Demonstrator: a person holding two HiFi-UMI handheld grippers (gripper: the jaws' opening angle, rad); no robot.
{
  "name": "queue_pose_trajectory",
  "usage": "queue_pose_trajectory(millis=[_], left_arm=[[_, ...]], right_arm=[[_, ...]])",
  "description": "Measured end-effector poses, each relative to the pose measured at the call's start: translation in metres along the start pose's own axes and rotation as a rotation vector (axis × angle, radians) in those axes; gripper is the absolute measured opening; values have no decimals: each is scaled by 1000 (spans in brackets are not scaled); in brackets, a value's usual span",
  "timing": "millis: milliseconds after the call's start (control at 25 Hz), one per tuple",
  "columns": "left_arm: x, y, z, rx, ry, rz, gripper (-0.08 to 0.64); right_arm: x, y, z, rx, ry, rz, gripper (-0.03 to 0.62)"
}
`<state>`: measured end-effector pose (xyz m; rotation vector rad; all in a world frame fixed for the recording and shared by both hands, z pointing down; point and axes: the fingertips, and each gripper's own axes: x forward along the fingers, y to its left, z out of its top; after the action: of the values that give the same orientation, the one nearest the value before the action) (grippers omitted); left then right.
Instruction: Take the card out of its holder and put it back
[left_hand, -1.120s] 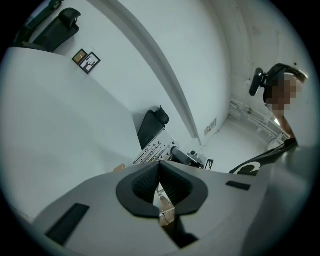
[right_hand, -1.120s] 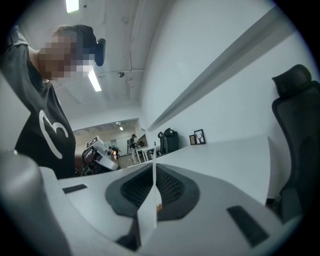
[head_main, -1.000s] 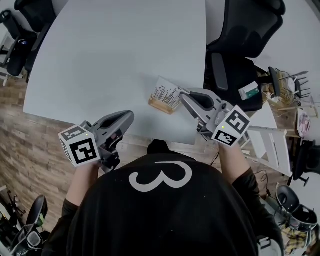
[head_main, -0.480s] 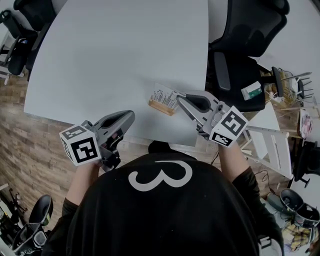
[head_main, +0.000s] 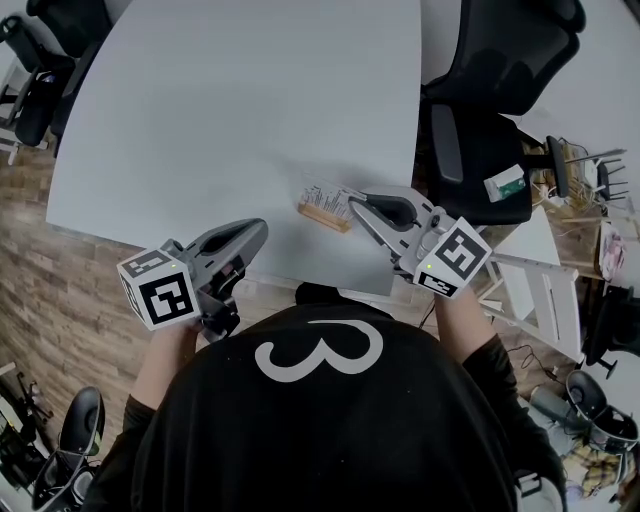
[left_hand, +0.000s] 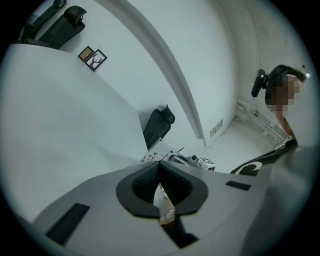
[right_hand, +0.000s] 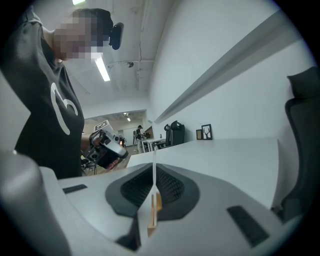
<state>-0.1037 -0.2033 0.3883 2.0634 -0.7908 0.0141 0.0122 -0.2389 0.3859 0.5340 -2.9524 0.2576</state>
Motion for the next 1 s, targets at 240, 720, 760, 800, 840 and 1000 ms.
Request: queue_pose_trajectory(millis=[240,720,760,800,840,1000], left_arm=[[3,4,1,-9,4,1,14],[3,7,8,-12,-34,33,14],[3,8,9,-16,-42,35,14],[3,9,9,-20,-49,38,14],[2,10,9,-24,-56,41,14],[3,14,8,-39,-83,50,13]], right_arm=[[1,-2,-15,31,-1,-14,23],[1,-2,-47,95,22,18,25],[1,-1,-47,97,25,33,25],[1,1,-47,100,31,49,25],[1,3,-47,105,36,64,25],[-1,5,-47,171,37,94,42]])
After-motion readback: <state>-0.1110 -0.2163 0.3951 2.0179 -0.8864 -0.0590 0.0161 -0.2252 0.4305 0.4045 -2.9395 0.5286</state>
